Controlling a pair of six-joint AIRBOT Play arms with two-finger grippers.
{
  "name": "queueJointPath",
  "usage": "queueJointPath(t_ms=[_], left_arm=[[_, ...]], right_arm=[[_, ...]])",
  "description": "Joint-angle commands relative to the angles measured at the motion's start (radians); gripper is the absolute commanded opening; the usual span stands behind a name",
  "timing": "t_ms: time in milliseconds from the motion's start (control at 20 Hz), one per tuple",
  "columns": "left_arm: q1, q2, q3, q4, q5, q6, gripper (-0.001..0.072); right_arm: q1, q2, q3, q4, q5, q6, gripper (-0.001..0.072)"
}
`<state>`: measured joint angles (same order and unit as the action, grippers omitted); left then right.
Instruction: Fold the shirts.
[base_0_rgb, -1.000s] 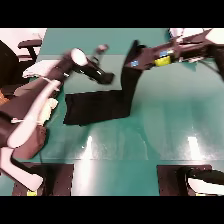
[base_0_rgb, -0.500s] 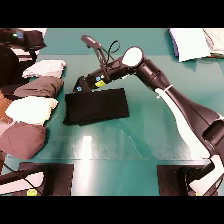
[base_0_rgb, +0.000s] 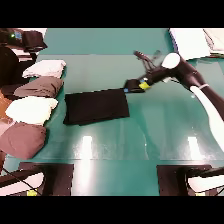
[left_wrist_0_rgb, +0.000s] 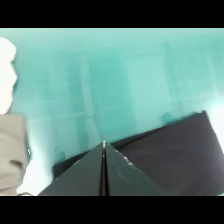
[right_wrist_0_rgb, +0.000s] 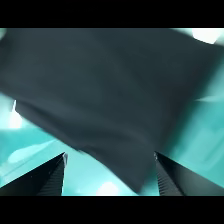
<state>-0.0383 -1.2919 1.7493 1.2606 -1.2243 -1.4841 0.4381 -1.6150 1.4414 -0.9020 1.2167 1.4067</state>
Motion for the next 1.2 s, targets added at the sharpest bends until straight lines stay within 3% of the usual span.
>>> queueJointPath(t_ms=[0, 150, 450, 550, 650, 750, 950, 1150], left_arm=[[-0.065, -0.003, -0.005, 0.0, 0.039, 0.0, 0.0023], [-0.093, -0.016, -0.013, 0.0, 0.051, 0.0, 0.0023], [-0.093, -0.017, -0.024, -0.008, 0.037, 0.0, 0.0023], [-0.093, -0.017, -0.024, -0.011, 0.029, 0.0, 0.0023], [-0.093, -0.017, -0.024, -0.029, 0.027, -0.001, 0.0022], [-0.093, -0.017, -0.024, -0.067, 0.027, 0.0, 0.0022], [-0.101, -0.017, -0.024, -0.109, 0.028, 0.0, 0.0022], [-0.217, -0.017, -0.024, -0.056, 0.049, 0.0, 0.0022]], right_arm=[[-0.141, 0.025, -0.2, 0.05, -0.055, 0.013, 0.0622], [-0.121, -0.078, -0.178, 0.196, -0.066, -0.048, 0.0577], [0.058, -0.325, 0.055, 0.294, -0.054, -0.047, 0.0567], [0.096, -0.384, 0.127, 0.323, -0.042, -0.049, 0.0363], [0.109, -0.401, 0.187, 0.325, -0.038, -0.069, 0.0097], [0.091, -0.379, 0.232, 0.304, -0.033, -0.078, 0.0019], [-0.036, -0.243, 0.253, 0.137, -0.019, -0.043, 0.0016], [-0.274, -0.03, 0.116, -0.009, -0.04, 0.011, 0.0016]])
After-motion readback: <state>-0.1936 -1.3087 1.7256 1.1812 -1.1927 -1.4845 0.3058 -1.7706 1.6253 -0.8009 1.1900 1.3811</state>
